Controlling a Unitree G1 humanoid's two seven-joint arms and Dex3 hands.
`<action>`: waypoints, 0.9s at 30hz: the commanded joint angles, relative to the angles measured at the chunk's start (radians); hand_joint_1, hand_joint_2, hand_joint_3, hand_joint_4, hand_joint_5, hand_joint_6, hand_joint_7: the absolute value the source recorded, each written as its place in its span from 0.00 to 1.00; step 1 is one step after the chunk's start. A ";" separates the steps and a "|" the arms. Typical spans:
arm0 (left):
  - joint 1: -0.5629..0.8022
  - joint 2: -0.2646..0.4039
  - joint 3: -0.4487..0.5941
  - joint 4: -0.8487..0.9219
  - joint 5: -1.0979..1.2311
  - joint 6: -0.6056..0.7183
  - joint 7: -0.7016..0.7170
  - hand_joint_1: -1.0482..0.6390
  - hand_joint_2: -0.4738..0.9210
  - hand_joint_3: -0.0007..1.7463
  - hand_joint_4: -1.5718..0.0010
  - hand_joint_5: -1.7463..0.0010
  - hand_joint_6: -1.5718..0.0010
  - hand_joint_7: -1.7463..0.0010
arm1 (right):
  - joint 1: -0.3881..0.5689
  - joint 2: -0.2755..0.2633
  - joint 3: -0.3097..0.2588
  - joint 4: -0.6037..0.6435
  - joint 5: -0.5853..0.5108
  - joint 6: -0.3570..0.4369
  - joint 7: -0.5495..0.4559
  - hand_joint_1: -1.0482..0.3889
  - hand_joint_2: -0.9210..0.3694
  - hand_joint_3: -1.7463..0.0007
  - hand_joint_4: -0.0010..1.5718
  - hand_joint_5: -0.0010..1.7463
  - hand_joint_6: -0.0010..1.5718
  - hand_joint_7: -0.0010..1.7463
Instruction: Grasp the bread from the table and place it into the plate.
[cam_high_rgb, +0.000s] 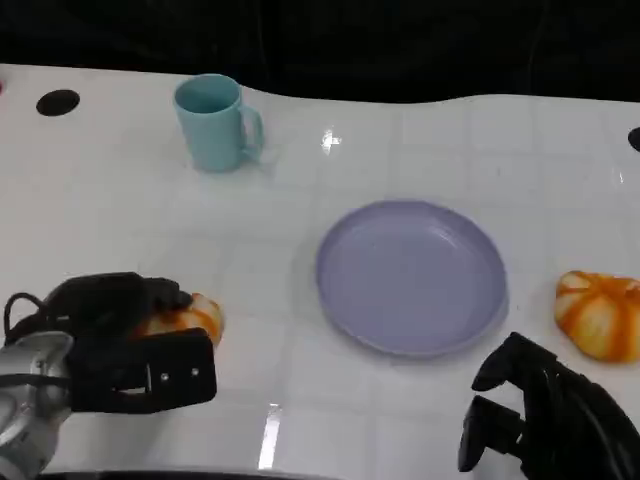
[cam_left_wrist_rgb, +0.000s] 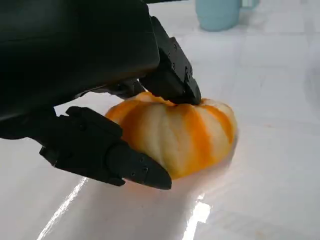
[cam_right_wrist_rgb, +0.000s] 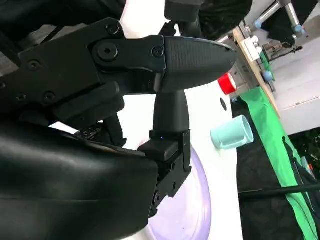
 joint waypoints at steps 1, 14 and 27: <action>0.008 -0.004 -0.004 0.047 0.007 -0.040 0.119 0.46 0.97 0.29 0.48 0.05 0.51 0.16 | -0.002 -0.007 -0.012 0.003 0.014 -0.001 0.008 0.37 0.00 0.70 0.46 1.00 0.29 1.00; 0.008 -0.023 0.011 0.074 -0.036 -0.102 0.233 0.41 1.00 0.18 0.49 0.00 0.64 0.00 | -0.005 -0.005 -0.018 0.018 0.016 -0.011 0.020 0.37 0.00 0.70 0.47 1.00 0.30 1.00; 0.011 -0.021 0.046 -0.043 -0.096 -0.116 0.181 0.47 0.86 0.39 0.49 0.00 0.60 0.00 | -0.009 -0.003 -0.016 0.013 0.016 0.001 0.011 0.38 0.00 0.69 0.47 1.00 0.29 1.00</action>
